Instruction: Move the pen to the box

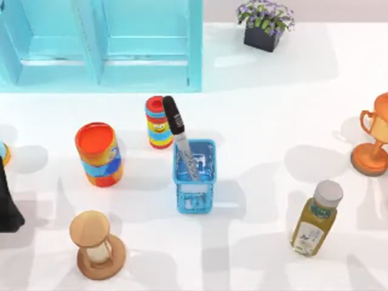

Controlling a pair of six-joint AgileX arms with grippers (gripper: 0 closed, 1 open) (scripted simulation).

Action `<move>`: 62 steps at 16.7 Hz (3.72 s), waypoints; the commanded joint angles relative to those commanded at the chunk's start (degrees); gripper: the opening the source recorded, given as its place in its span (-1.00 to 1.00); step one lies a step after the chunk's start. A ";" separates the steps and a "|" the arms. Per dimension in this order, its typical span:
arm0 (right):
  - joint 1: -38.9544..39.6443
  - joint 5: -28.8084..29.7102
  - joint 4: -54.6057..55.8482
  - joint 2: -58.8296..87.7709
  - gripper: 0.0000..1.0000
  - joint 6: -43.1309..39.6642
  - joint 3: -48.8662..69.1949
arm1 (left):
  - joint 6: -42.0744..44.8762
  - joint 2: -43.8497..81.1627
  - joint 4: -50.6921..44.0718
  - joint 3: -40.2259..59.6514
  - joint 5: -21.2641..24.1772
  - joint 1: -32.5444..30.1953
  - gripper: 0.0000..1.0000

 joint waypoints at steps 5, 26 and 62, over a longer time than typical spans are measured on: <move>1.48 -0.48 0.41 3.47 1.00 0.34 1.60 | 0.00 0.00 0.00 0.00 0.00 0.00 1.00; 35.78 -13.31 13.52 84.71 1.00 3.92 39.94 | 0.00 0.00 0.00 0.00 0.00 0.00 1.00; 41.09 -10.57 23.98 113.34 -0.81 6.62 56.38 | 0.00 0.00 0.00 0.00 0.00 0.00 1.00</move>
